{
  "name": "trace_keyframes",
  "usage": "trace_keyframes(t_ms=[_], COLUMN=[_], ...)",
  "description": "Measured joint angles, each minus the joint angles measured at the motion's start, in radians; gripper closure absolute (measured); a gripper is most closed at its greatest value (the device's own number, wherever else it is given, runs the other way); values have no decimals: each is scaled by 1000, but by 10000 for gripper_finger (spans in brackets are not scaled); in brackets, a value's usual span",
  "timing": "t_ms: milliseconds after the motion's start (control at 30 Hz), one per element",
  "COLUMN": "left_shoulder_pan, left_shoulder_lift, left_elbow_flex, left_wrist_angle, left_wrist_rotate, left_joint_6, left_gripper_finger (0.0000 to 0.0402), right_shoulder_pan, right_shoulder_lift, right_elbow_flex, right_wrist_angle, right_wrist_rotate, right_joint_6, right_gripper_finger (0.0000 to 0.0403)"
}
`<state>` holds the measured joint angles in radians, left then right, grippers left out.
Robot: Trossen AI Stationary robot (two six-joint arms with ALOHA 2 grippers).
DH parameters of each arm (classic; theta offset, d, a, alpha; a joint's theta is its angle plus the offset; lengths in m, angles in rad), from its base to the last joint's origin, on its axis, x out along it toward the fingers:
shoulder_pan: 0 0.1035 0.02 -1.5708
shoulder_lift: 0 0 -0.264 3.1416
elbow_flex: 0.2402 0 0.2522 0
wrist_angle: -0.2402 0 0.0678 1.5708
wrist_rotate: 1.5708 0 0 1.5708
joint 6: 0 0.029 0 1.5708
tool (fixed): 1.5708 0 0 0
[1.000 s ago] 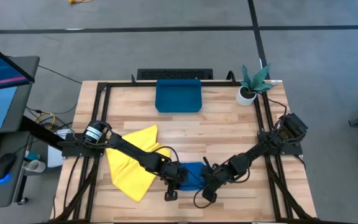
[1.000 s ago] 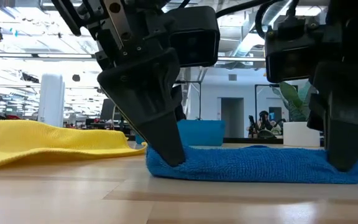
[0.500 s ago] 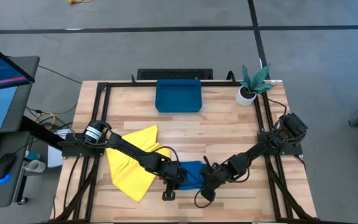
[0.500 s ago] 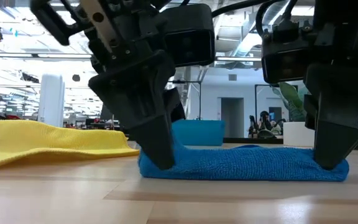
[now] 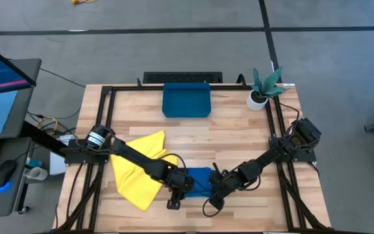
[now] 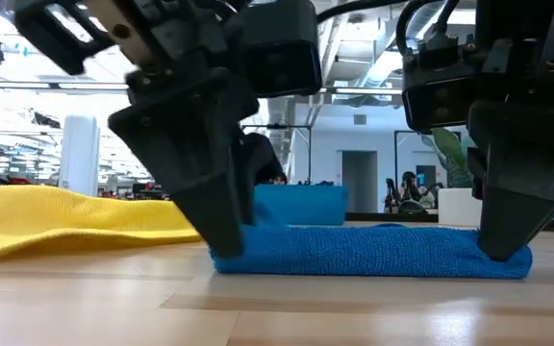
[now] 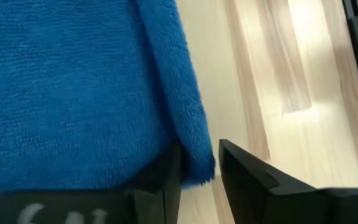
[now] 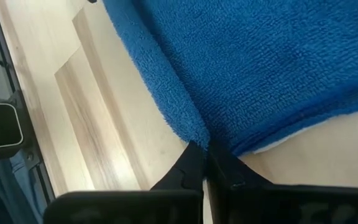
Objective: Roll microfiber towels into tight, uniform cylinder then place into a basket
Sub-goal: Roll the blue microfiber cloth
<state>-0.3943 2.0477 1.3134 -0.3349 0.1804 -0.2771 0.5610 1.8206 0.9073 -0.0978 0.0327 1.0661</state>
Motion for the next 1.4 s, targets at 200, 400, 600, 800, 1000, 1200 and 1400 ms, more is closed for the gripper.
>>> trace_keyframes(t_ms=[200,400,600,800,1000,1200,1400], left_shoulder_pan=[-32,-78,-133,-158,-115,-84,-70], left_shoulder_lift=[-53,-71,-71,-68,-65,-36,0], left_elbow_flex=[-3,-3,-2,-2,-55,-74,-72], left_wrist_angle=[-80,-124,-69,114,206,264,291], left_wrist_rotate=[-73,-152,-246,-256,-229,-144,-149], left_joint_6=[4,3,91,253,274,274,271], left_gripper_finger=[315,316,316,316,316,316,316], right_shoulder_pan=[1,1,1,0,0,0,0], right_shoulder_lift=[0,0,0,1,1,1,1], right_elbow_flex=[-1,-1,-1,-2,-2,-2,-1], right_wrist_angle=[-1,1,2,5,6,6,5], right_wrist_rotate=[21,22,24,24,24,24,22], right_joint_6=[0,0,0,0,0,-1,-1], right_gripper_finger=[390,385,387,387,386,390,385])
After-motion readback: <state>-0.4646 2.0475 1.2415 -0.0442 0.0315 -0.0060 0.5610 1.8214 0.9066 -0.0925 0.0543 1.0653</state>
